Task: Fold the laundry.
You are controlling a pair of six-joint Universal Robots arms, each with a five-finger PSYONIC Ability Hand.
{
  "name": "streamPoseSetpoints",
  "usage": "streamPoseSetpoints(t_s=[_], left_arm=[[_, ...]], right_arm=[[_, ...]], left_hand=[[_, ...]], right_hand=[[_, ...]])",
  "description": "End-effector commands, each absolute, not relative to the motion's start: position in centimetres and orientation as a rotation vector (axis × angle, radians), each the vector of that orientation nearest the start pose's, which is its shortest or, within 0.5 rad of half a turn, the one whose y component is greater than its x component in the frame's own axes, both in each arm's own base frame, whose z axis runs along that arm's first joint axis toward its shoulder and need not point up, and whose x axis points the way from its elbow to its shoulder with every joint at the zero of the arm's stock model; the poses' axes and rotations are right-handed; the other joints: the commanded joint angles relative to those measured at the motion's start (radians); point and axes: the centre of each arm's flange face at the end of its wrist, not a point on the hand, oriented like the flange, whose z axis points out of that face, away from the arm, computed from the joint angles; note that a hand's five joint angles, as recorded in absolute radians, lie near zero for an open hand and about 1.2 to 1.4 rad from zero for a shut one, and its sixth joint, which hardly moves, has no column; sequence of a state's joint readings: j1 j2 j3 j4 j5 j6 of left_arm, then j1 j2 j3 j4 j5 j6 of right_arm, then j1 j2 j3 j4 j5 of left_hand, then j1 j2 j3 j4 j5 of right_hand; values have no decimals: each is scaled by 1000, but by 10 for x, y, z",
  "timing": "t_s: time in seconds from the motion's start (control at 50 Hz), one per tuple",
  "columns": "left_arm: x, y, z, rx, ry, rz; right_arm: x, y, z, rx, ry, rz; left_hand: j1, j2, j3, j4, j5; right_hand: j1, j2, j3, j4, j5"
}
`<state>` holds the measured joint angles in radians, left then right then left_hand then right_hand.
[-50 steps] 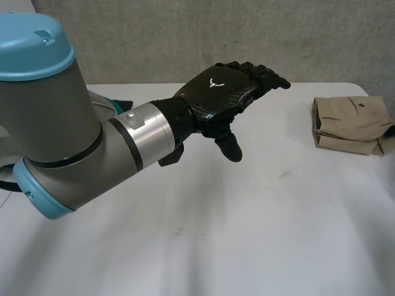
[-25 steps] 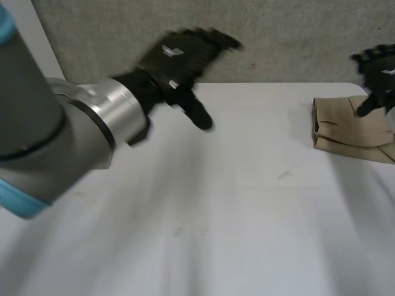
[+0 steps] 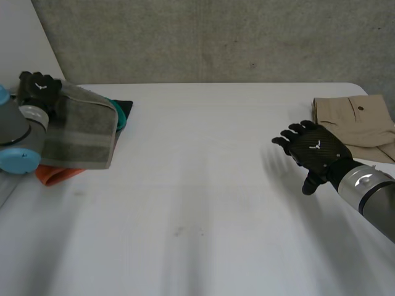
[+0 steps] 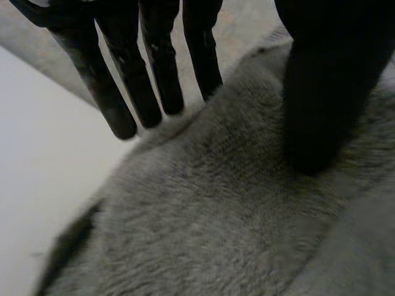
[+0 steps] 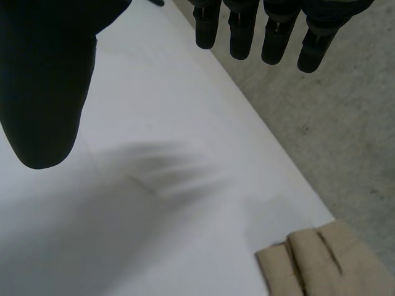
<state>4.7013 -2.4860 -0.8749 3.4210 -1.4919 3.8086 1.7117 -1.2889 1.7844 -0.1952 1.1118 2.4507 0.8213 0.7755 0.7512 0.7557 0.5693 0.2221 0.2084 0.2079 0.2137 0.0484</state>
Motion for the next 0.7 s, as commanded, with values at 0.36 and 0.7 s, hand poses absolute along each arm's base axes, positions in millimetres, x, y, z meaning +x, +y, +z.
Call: streamPoseSetpoints(t_s=[0.36, 0.7], left_arm=[[-287, -347, 328, 771, 1671, -2678], [-401, -245, 184, 1429, 2232, -2438]], right_arm=[[207, -283, 184, -1320, 2099, -1927], [191, -297, 193, -1150, 2193, -1997]], left_hand=[[575, 621, 645, 641, 652], [575, 621, 645, 641, 652]], right_hand=[[-48, -34, -33, -39, -48], [-48, -34, -33, -39, -48]])
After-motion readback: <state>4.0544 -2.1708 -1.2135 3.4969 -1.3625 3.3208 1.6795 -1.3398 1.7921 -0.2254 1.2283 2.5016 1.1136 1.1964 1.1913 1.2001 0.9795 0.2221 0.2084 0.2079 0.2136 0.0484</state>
